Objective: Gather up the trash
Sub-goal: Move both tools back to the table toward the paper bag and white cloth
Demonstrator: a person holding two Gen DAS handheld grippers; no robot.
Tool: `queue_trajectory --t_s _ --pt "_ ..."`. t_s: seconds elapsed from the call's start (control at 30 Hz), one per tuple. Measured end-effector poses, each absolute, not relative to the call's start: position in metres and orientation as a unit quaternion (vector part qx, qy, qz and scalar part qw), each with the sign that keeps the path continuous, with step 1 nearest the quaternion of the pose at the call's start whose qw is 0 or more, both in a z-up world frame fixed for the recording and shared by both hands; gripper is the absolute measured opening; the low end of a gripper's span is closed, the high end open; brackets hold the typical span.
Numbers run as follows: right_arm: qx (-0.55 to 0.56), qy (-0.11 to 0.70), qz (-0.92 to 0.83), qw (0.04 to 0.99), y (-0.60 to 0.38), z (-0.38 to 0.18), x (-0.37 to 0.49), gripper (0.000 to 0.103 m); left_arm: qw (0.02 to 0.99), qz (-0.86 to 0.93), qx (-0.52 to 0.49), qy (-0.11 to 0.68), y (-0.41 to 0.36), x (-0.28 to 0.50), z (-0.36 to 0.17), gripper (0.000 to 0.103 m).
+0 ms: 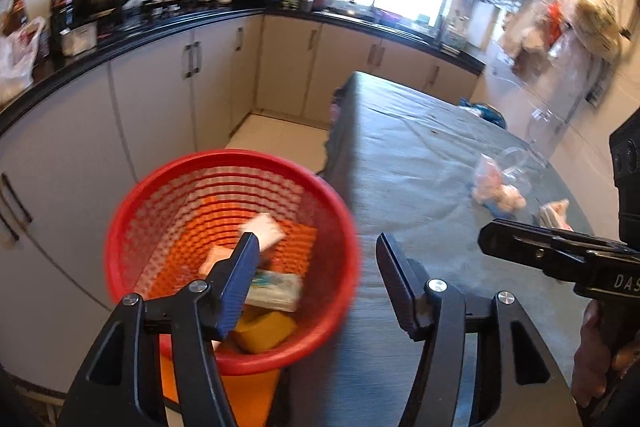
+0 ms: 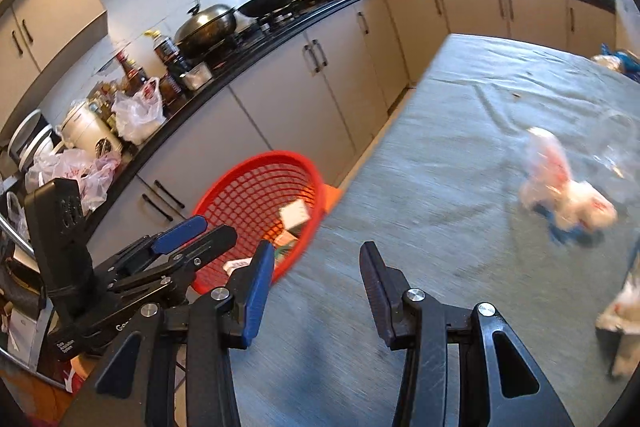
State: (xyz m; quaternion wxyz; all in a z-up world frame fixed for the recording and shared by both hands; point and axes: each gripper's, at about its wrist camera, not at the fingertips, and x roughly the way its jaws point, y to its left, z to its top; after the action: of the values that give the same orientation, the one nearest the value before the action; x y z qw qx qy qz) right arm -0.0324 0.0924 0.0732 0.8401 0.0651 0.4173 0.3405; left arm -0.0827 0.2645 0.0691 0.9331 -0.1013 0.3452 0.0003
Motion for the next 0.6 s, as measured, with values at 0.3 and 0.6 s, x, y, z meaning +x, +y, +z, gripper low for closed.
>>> queue_trajectory --t_s 0.3,0.6 --pt "0.105 0.407 0.298 0.857 0.011 0.070 -0.041 0.049 0.924 -0.062 -0.052 0.373 0.173 -0.067 0.052 0.060" --pt "0.149 0.376 0.220 0.888 -0.089 0.076 -0.060 0.057 0.917 -0.104 -0.011 0.384 0.111 -0.064 0.041 0.065"
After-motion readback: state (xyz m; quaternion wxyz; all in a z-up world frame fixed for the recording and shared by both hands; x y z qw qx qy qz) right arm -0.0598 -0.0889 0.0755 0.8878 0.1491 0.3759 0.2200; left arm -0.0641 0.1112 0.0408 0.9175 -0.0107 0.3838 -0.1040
